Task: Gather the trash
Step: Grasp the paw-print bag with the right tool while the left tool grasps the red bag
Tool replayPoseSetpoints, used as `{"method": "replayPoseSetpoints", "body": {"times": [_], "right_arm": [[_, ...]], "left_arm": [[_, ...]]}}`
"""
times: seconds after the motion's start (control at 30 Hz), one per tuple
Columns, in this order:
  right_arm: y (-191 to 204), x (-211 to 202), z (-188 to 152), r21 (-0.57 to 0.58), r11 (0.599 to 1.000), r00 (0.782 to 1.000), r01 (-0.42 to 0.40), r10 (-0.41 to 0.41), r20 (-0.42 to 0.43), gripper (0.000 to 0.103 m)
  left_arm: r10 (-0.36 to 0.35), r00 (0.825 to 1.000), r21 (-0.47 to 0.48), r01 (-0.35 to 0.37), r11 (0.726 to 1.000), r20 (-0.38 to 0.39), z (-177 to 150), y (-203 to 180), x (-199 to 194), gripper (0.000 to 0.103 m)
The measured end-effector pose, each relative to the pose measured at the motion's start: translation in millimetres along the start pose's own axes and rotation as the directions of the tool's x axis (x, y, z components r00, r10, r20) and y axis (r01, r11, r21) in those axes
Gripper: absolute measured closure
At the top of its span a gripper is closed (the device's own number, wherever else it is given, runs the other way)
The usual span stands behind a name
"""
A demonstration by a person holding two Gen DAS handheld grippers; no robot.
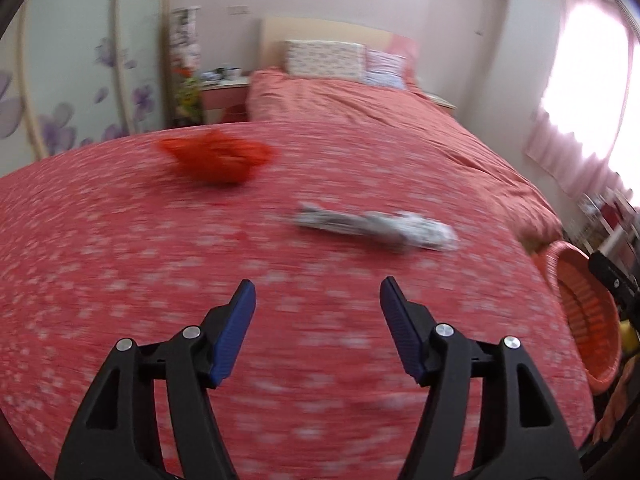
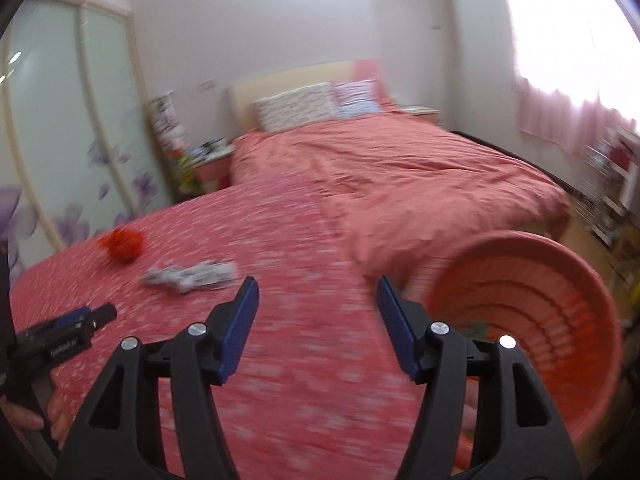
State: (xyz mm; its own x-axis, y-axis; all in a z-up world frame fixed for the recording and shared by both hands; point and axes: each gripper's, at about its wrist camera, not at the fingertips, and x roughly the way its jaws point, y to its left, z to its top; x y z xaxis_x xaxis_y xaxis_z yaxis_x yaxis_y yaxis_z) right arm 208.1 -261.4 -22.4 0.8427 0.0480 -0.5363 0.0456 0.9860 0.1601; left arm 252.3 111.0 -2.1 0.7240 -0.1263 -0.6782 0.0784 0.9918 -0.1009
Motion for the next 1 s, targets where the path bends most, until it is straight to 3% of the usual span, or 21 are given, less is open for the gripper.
{"method": "replayPoseSetpoints", "body": {"times": [0.2, 0.33, 0.47, 0.57, 0.67, 0.77, 1.0], "right_arm": [[84, 57, 7, -0.088, 0.986, 0.984, -0.139, 0.128, -0.120, 0.047], [118, 93, 8, -0.099, 0.978, 0.967, -0.183, 0.161, -0.198, 0.055], [142, 123, 13, -0.098, 0.977, 0.956, -0.187, 0.158, -0.246, 0.056], [149, 136, 13, -0.122, 0.977, 0.951, -0.176, 0.137, -0.278, 0.058], [150, 145, 8, -0.158, 0.976, 0.947, -0.151, 0.097, -0.307, 0.077], [137, 139, 7, -0.138, 0.979, 0.948, -0.147, 0.100, -0.303, 0.087], [85, 109, 5, -0.033, 0.992, 0.956, -0.125, 0.111, -0.271, 0.088]], "left_arm": [[0.093, 0.995, -0.089, -0.090, 0.992, 0.024, 9, 67, -5, 0.038], [0.130, 0.991, -0.144, -0.124, 0.982, 0.036, 13, 95, -6, 0.033], [0.142, 0.989, -0.177, -0.132, 0.975, 0.042, 15, 111, -5, 0.032], [0.149, 0.988, -0.178, -0.138, 0.974, 0.045, 20, 114, 0, 0.032], [0.140, 0.989, -0.168, -0.130, 0.977, 0.053, 28, 108, 4, 0.032], [0.128, 0.990, -0.162, -0.117, 0.980, 0.063, 42, 102, 13, 0.032], [0.139, 0.986, -0.106, -0.130, 0.986, 0.087, 90, 74, 54, 0.027]]}}
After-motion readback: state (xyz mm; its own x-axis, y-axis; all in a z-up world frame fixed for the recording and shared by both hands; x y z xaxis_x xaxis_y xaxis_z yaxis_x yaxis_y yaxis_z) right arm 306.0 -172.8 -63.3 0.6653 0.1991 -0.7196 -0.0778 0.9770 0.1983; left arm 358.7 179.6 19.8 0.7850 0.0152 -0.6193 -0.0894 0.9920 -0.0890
